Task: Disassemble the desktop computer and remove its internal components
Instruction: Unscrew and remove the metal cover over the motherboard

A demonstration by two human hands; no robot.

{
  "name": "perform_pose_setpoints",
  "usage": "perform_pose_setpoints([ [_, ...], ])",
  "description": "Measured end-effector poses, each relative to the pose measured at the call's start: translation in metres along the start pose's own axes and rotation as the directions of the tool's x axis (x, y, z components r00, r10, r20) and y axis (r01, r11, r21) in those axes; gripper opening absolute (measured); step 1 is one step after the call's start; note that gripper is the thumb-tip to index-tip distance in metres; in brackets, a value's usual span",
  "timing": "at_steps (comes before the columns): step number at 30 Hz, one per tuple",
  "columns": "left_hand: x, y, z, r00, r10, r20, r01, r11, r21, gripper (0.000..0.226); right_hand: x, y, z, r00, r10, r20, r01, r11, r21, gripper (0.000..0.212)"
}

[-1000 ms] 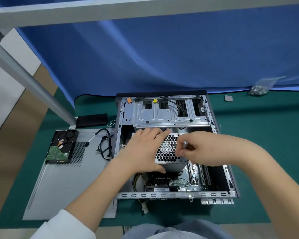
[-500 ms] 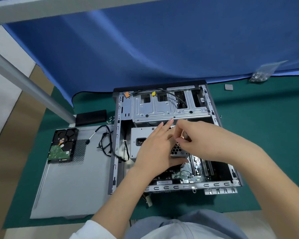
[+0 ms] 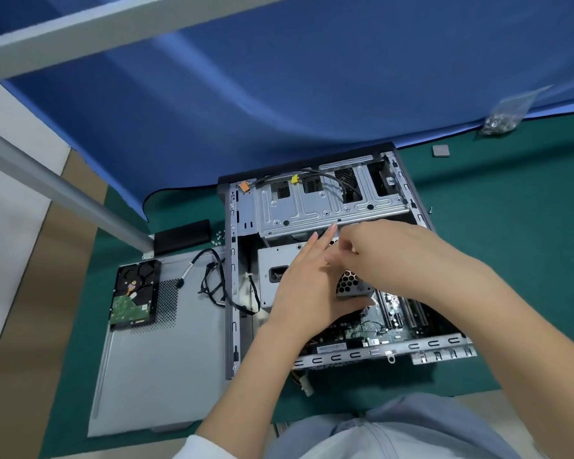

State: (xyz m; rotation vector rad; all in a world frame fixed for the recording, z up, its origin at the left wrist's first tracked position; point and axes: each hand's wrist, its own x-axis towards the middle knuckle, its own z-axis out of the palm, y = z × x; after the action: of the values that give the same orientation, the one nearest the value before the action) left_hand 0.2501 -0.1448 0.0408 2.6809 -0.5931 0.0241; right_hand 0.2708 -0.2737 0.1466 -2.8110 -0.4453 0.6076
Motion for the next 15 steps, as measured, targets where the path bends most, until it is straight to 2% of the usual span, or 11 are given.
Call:
perform_pose_setpoints([
  [2,0.001,0.0004,-0.0033,0.998,0.045,-0.032,-0.045,0.999,-0.006,0.077,-0.0005,0.0028,0.0027,0.998,-0.014,-0.068,0.012,0.999,-0.037,0.016],
  [5,0.0002,0.0003,-0.0035,0.997,0.063,-0.045,-0.064,0.998,-0.019,0.071,-0.0023,0.006,0.0027,0.995,-0.051,-0.082,0.049,0.998,-0.032,0.008],
  [11,-0.0008,-0.0005,-0.0023,0.997,0.049,-0.051,-0.05,0.999,-0.003,0.062,-0.0036,0.0015,-0.0034,0.995,-0.082,0.057,0.083,0.996,-0.012,0.007],
  [15,-0.0004,0.0007,-0.0027,0.999,0.025,-0.047,-0.028,0.997,-0.07,0.07,-0.0009,-0.002,-0.0048,0.997,-0.031,0.073,0.032,0.999,-0.02,0.014],
])
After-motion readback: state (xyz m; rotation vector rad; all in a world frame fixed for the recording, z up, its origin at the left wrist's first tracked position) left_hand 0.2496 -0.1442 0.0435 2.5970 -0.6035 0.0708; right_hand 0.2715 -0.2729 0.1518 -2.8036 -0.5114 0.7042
